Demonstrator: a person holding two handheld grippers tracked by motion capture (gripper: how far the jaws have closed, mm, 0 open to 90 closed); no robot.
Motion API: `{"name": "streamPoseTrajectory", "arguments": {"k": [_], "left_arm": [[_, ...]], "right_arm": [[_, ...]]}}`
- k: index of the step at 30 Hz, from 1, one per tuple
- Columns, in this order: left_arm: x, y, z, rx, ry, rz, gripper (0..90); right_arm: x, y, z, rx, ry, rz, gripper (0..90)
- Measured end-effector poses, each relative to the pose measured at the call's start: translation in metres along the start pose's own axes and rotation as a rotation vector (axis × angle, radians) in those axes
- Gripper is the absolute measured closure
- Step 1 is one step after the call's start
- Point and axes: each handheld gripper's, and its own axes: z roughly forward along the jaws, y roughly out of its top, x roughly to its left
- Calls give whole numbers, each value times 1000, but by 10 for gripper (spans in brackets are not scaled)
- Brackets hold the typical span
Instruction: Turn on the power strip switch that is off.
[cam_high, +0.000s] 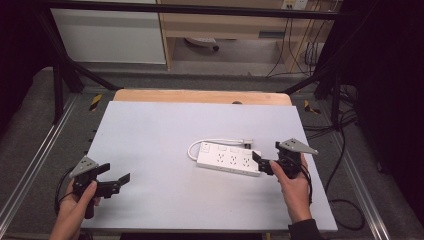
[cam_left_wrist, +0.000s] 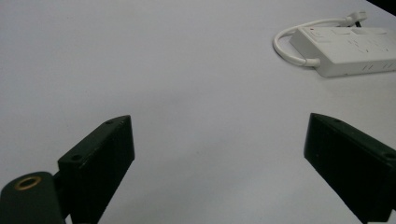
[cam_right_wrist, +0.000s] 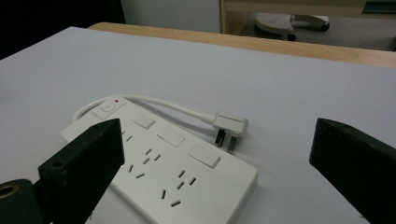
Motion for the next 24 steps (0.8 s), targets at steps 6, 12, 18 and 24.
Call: {"name": "streamPoseTrajectory", "arguments": {"k": [6,12,18,24], "left_arm": [[0,-1,1,14,5,-1,79],[-1,-1,1,18,5,-3,78],[-1,-1,1,16,5,-2,78],[-1,-1,1,15,4,0,78]], "right_arm": [[3,10,2,-3,-2,-22,39],[4,18,6,3,-3,-39,41],[5,25,10,9,6,-40,43],[4,31,16,10,10,-33,45]]}}
